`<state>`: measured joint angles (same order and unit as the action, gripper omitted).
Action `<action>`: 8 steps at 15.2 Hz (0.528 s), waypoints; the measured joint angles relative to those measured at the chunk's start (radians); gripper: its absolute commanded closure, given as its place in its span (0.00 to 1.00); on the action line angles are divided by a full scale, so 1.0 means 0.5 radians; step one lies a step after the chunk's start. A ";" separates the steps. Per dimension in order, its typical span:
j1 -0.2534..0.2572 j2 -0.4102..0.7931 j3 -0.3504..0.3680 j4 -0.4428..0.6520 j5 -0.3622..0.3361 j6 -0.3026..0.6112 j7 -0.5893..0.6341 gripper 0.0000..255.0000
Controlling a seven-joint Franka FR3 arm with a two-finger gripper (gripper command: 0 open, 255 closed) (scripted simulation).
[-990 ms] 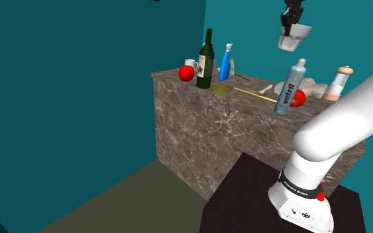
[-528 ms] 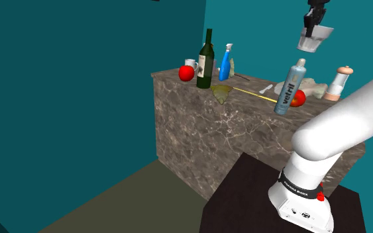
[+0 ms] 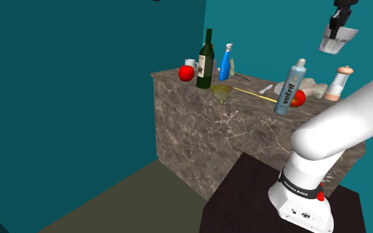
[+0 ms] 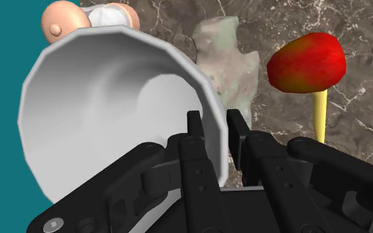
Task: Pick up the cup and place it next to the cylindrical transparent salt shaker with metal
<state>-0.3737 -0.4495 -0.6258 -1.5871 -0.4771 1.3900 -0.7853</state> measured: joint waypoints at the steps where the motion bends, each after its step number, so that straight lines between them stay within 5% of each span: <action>1: 0.000 0.017 -0.052 0.020 0.001 0.019 -0.051 1.00; 8: 0.031 0.193 -0.503 0.259 0.075 0.110 -0.470 1.00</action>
<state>-0.3579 -0.3530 -0.8776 -1.4578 -0.4396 1.4449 -1.0203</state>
